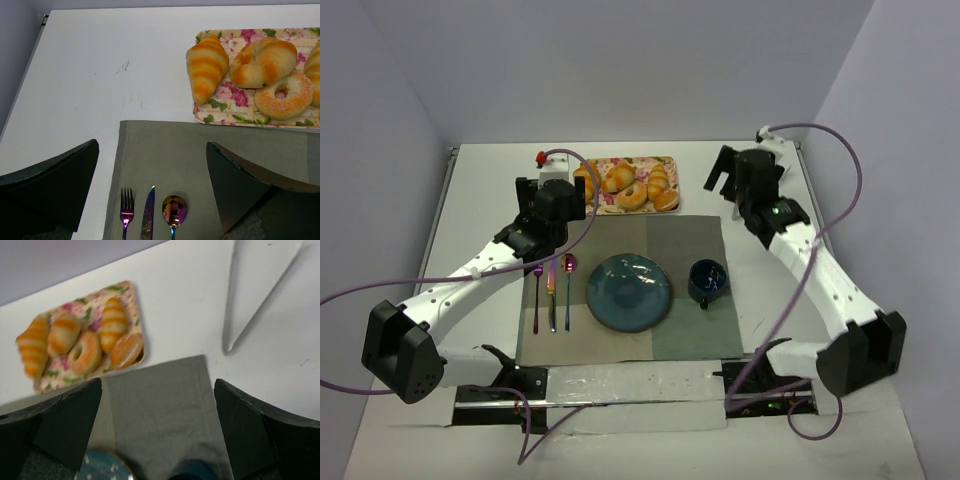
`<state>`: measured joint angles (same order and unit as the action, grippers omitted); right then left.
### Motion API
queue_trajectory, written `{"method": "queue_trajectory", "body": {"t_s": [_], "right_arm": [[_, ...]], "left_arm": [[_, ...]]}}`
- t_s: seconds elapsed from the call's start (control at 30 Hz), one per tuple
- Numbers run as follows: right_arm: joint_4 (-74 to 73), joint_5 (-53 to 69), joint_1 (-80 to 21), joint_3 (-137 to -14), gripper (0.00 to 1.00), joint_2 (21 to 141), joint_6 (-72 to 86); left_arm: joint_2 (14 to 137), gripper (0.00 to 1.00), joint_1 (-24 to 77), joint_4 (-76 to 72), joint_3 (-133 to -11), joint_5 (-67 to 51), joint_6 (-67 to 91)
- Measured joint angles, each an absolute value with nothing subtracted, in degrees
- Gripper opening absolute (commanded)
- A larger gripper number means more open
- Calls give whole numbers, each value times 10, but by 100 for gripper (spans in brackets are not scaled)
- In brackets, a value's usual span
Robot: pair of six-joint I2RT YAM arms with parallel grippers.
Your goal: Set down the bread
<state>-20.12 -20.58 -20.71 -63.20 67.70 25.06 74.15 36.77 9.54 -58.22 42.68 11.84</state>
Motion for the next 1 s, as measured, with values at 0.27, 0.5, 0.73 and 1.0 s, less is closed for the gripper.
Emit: {"method": "queue_trajectory", "body": {"t_s": [0.27,0.5,0.73,1.0], "right_arm": [[-269,-204,-99,-798,100,930,304],[-329,-190,-54,-912,100,1120,329],[-368,-191,-26,-972,100,1185,337],[-373,-192,-13,-1002,100,1221,336]], "left_arm": [[742,99,369,96,-582,427,118],[742,99,370,96,-582,429,118],[742,99,370,96,-582,429,118],[741,99,370,96,-582,429,118]]}}
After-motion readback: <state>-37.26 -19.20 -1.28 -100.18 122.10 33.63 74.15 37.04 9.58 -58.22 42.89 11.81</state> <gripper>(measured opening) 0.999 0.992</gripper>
